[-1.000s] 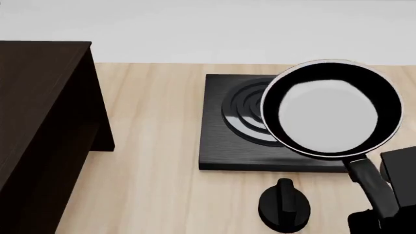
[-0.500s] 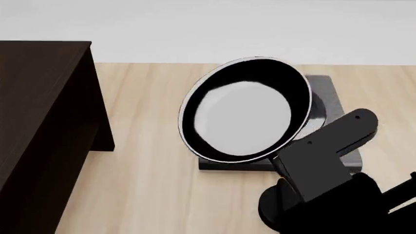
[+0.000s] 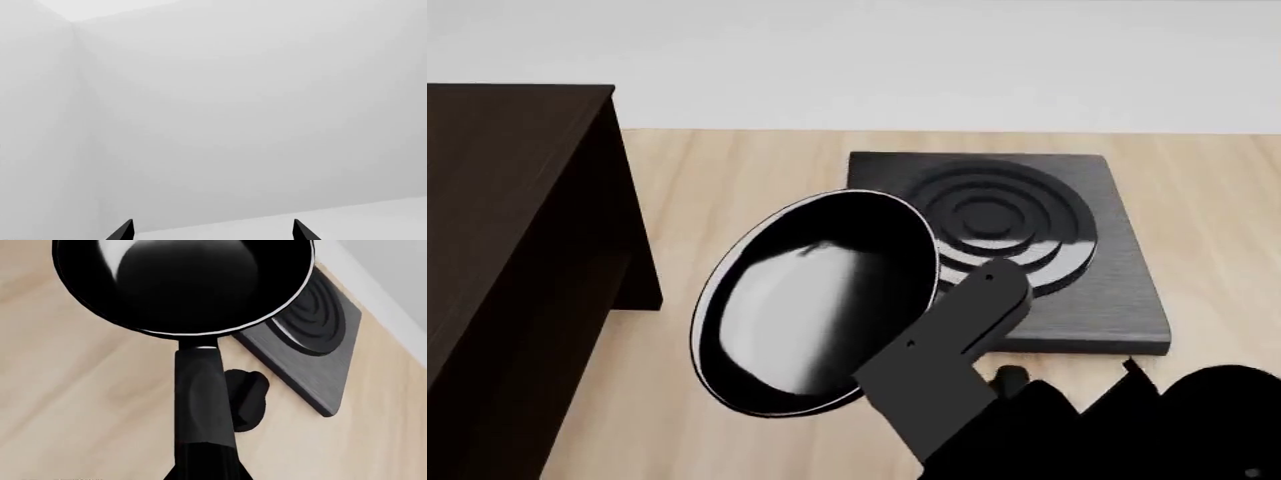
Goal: Put the frying pan under the cabinet shelf.
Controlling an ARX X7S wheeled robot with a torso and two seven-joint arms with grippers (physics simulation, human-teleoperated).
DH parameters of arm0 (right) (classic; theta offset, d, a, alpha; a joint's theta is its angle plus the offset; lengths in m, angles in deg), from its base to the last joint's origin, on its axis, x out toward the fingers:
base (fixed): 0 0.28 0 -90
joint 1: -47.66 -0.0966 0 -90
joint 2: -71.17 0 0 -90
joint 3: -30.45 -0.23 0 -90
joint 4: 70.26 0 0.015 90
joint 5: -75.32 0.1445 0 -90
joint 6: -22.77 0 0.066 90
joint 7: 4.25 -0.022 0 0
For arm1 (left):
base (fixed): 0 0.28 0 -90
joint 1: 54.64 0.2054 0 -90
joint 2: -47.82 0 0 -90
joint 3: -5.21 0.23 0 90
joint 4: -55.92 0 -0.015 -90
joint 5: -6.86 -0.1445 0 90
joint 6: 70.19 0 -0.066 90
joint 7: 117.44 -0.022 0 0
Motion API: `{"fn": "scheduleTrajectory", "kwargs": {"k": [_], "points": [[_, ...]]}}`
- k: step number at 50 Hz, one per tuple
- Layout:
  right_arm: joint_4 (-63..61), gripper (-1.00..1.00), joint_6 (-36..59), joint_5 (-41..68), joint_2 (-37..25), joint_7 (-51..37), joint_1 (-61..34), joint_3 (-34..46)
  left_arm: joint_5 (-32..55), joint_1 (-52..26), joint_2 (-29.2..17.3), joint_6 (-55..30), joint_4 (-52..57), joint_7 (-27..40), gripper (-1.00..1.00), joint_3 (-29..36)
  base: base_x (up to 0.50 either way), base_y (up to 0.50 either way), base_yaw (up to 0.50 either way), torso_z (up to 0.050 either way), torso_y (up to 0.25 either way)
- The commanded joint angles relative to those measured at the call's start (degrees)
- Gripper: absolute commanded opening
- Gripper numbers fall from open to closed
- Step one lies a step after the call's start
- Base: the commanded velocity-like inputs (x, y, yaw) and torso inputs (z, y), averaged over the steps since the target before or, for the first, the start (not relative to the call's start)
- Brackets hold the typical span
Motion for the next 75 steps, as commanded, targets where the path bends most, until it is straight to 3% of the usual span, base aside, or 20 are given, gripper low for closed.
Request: {"fn": "scheduleTrajectory", "kwargs": {"k": [1, 21, 33, 58, 75], "points": [[-0.23, -1.00, 0.62, -4.38, 3.65, 2.31, -1.00, 1.50, 1.13, 0.04, -0.50, -0.17, 0.23, 0.68, 1.00, -0.44, 0.00, 0.00, 0.00, 0.000, 0.000], [1.36, -1.00, 2.38, -23.01, 8.97, 19.24, 4.93, -0.38, 3.26, 0.72, -1.30, -0.16, 0.63, 2.09, 1.00, -1.34, 0.00, 0.00, 0.00, 0.001, 0.002], [2.20, -1.00, 1.01, -30.00, 10.81, 26.24, 6.09, 2.59, 4.53, 0.84, -1.98, -0.01, 0.61, 2.82, 1.00, -1.94, 0.00, 0.00, 0.00, 0.001, 0.002], [11.56, -1.00, -9.56, -53.17, 15.33, 52.29, 5.42, 14.47, 6.98, 1.05, -2.82, 0.20, 0.59, 4.56, 1.00, -2.54, 0.00, 0.00, 0.00, 0.000, 0.001], [18.82, -1.00, -16.02, -59.01, 18.97, 63.08, 5.24, 19.43, 8.56, 1.52, -3.66, 0.75, 0.54, 5.52, 1.00, -3.23, 0.00, 0.00, 0.00, 0.000, 0.000]]}}
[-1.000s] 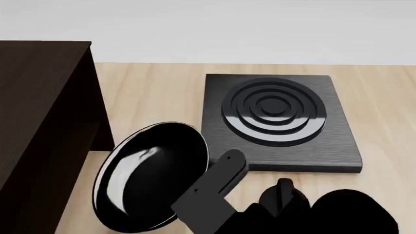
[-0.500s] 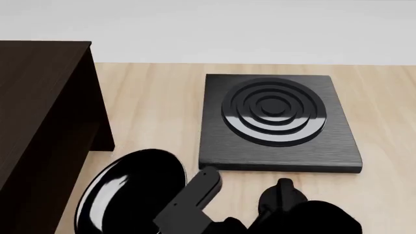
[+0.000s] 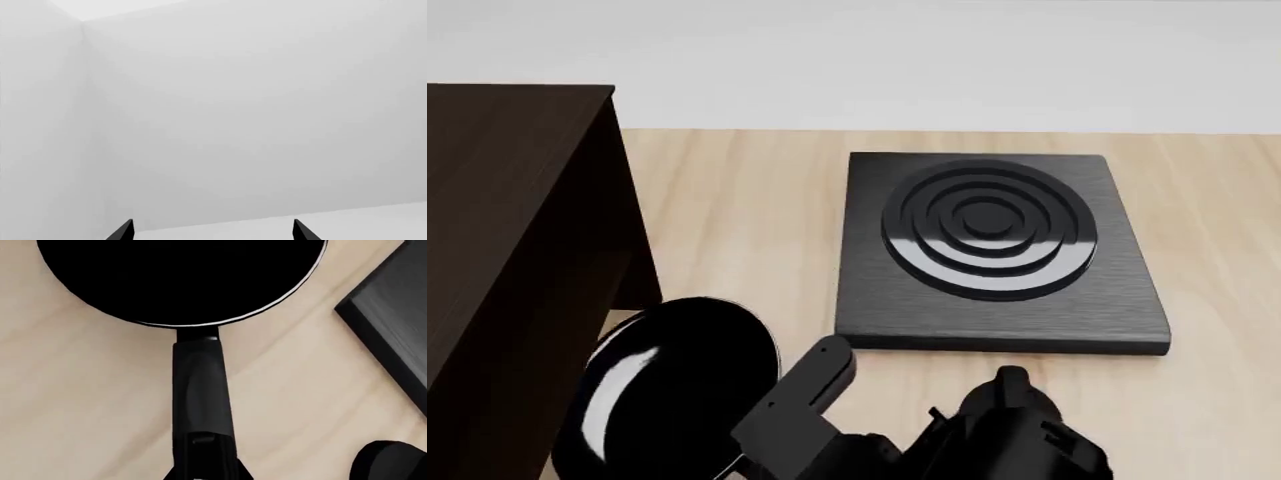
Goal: Put the frying pan under the cabinet shelf.
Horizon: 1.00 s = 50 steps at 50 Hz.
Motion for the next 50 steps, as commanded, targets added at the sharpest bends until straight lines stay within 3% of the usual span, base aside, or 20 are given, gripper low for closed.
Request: {"fn": "scheduleTrajectory", "kwargs": {"k": [1, 13, 40, 50], "points": [[4.54, -1.00, -4.95, -5.70, 3.68, 9.29, -0.27, 2.72, 1.03, 0.23, -0.53, 0.26, -0.05, 0.69, 1.00, -0.34, 0.00, 0.00, 0.00, 0.000, 0.000], [10.50, -1.00, -11.83, -8.89, 8.47, 18.74, 0.05, 5.08, 1.88, -0.25, -1.15, 0.58, -0.58, 1.33, 1.00, -0.33, 0.00, 0.00, 0.00, 0.000, 0.000], [17.16, -1.00, -20.36, -11.32, 14.16, 27.93, 5.29, 7.92, 3.62, -0.06, -2.12, 1.38, -0.95, 2.52, 1.00, -0.61, 0.00, 0.00, 0.00, 0.000, 0.000], [27.91, -1.00, -25.98, -15.36, 19.02, 35.05, 4.15, 9.76, 4.61, 0.38, -2.76, 1.30, -0.76, 3.12, 1.00, -1.13, 0.00, 0.00, 0.00, 0.000, 0.000]]}}
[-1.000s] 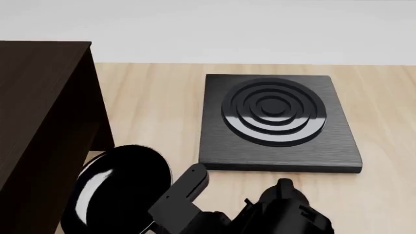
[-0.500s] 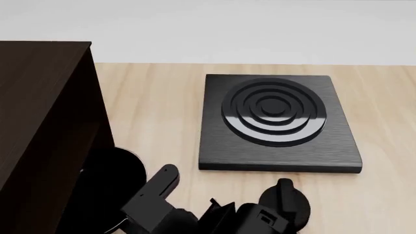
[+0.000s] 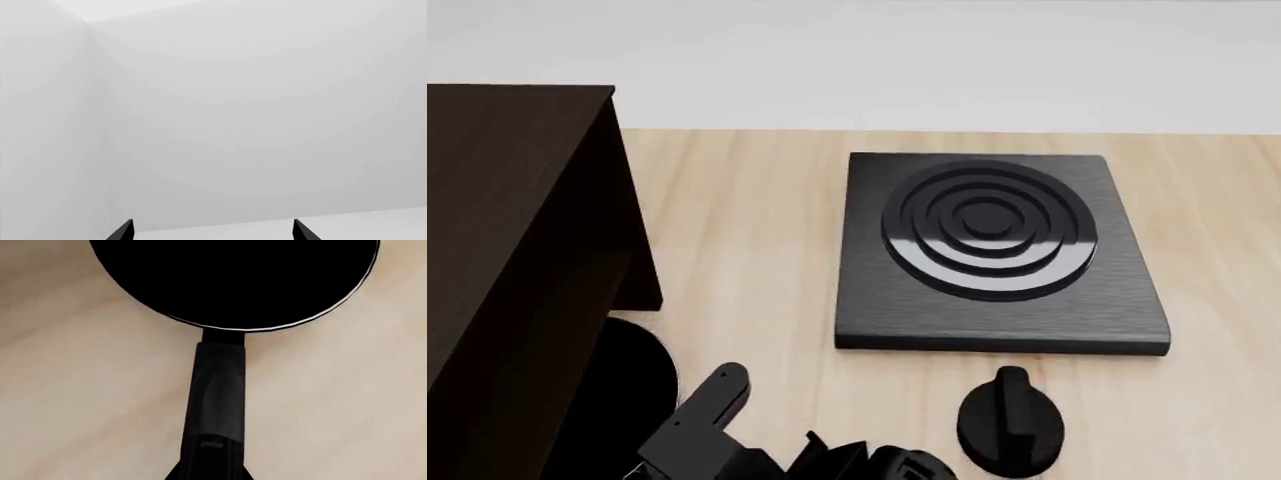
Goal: Put the frying pan under the cabinet shelf.
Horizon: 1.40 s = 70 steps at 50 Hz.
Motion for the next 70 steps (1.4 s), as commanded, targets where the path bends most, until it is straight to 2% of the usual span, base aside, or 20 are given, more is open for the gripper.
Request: {"fn": "scheduleTrajectory", "kwargs": {"k": [1, 8, 14, 17, 34, 47, 48, 66, 70], "points": [[8.60, -1.00, -5.78, 2.51, 6.02, 9.06, 0.36, 2.05, 0.95, 0.51, -0.72, 0.26, 0.04, 0.62, 1.00, -0.34, 0.00, 0.00, 0.00, 0.000, 0.000], [18.48, -1.00, -10.29, 0.19, 9.97, 14.50, -0.92, 3.15, 1.10, 1.25, -1.15, 1.19, -0.32, 0.76, 1.00, -0.20, 0.00, 0.00, 0.00, 0.000, 0.000], [20.52, -1.00, -17.35, 11.61, 10.35, 13.47, -5.52, 14.78, 1.29, 0.84, -1.45, 1.44, -0.89, 0.92, 1.00, -0.17, 0.00, 0.00, 0.00, 0.000, 0.000], [20.07, -1.00, -18.88, 14.03, 10.36, 13.45, -6.53, 17.45, 1.40, 0.85, -1.56, 1.62, -1.02, 0.99, 1.00, -0.19, 0.00, 0.00, 0.00, 0.000, 0.000], [18.98, -1.00, -20.78, 14.61, 10.36, 16.29, -6.46, 18.12, 1.73, 1.47, -2.26, 3.05, -1.73, 1.33, 1.00, 0.12, 0.00, 0.00, 0.00, 0.000, 0.000], [24.22, -1.00, -22.18, 14.04, 10.36, 17.79, -6.09, 17.92, 2.30, 2.57, -3.17, 3.56, -1.55, 1.43, 1.00, -0.55, 0.00, 0.00, 0.00, 0.000, 0.000], [24.43, 1.00, -22.25, 13.74, 10.36, 17.71, -6.07, 17.97, 2.30, 2.62, -3.22, 3.63, -1.62, 1.46, 1.00, -0.58, 0.00, 0.00, 0.00, 0.000, 0.000], [19.25, 1.00, -15.21, 15.75, 10.25, 9.42, -11.92, 17.58, 3.73, 2.00, -2.99, 2.53, -1.18, 2.54, 1.00, -1.36, 0.00, 0.00, 0.00, 0.000, 0.000], [11.79, 1.00, -12.20, 17.97, 6.03, 4.13, -13.41, 16.46, 4.03, 1.54, -2.78, 2.21, -1.22, 2.90, 1.00, -1.41, 0.00, 0.00, 0.00, 0.000, 0.000]]}}
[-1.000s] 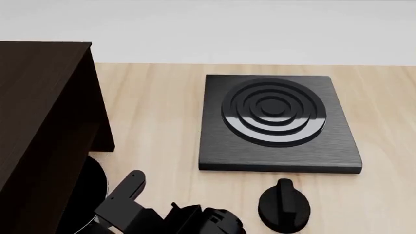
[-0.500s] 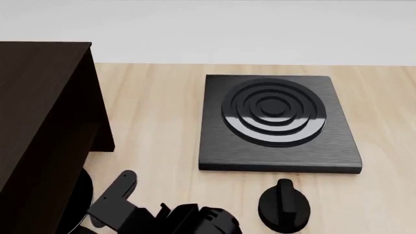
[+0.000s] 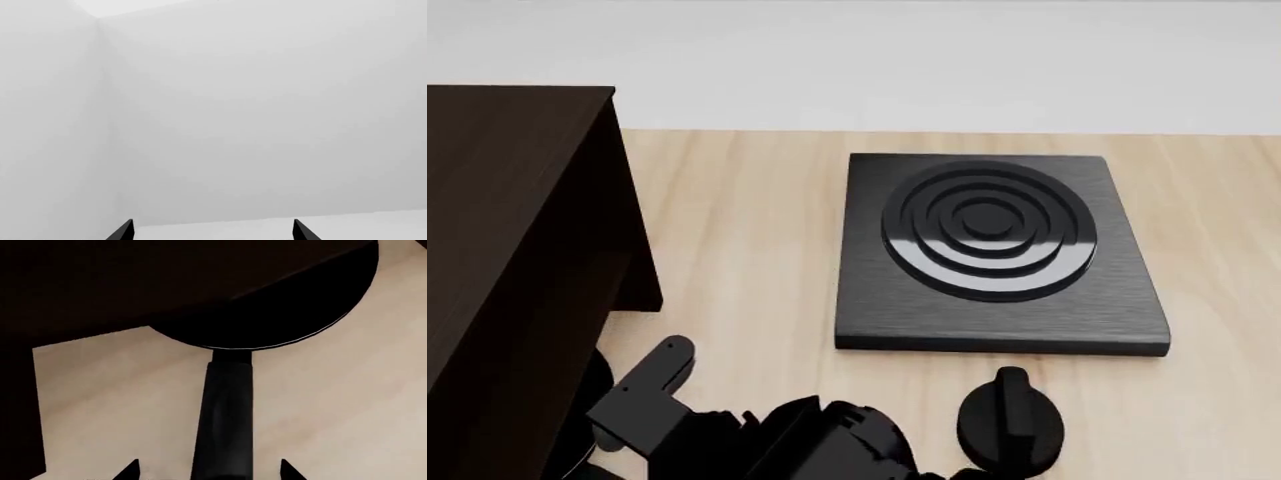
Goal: Put the frying pan under the cabinet shelf.
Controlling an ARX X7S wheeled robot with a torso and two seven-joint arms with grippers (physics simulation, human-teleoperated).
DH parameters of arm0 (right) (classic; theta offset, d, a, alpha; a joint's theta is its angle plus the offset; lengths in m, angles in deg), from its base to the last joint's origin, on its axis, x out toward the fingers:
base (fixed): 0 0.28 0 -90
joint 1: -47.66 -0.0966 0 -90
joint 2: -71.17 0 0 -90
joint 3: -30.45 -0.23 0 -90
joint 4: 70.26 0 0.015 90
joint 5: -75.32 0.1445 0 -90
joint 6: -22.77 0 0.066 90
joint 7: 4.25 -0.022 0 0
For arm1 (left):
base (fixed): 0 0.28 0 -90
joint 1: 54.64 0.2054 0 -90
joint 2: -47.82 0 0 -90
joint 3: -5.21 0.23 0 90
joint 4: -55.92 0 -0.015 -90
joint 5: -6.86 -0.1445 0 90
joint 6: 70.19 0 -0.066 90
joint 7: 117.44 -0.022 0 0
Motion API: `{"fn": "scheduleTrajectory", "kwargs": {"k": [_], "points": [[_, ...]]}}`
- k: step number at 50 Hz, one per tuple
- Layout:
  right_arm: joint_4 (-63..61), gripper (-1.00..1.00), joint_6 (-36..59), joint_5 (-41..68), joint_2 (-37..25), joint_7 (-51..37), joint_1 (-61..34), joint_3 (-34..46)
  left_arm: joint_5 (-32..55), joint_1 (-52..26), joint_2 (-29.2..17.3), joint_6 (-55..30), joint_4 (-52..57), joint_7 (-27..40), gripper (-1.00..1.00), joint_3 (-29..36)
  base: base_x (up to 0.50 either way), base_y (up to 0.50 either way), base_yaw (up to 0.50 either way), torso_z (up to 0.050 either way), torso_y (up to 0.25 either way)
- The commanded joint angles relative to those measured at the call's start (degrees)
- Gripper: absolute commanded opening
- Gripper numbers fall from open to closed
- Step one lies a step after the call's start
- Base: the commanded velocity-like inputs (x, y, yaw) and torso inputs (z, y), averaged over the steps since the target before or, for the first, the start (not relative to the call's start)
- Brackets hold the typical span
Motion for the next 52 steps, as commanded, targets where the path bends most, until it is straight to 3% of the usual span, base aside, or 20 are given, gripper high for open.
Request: {"fn": "scheduleTrajectory", "kwargs": {"k": [1, 24, 52], "points": [[-10.94, 1.00, 6.12, 4.76, -5.03, -8.97, -4.04, -1.82, 0.98, -1.06, 0.46, -0.96, 0.11, 0.88, 1.00, -0.27, 0.00, 0.00, 0.00, 0.000, 0.000], [-39.60, 1.00, 14.47, 20.59, -26.32, -32.59, -7.85, -10.38, 2.73, -4.23, 2.15, -1.68, -0.92, 3.11, 1.00, 1.94, 0.00, 0.00, 0.00, 0.000, 0.000], [-63.25, 1.00, 9.63, 36.56, -50.19, -54.80, -9.95, -21.64, 2.34, -0.66, 1.95, 4.28, -2.71, 2.80, 1.00, 4.51, 0.00, 0.00, 0.00, 0.000, 0.000]]}}
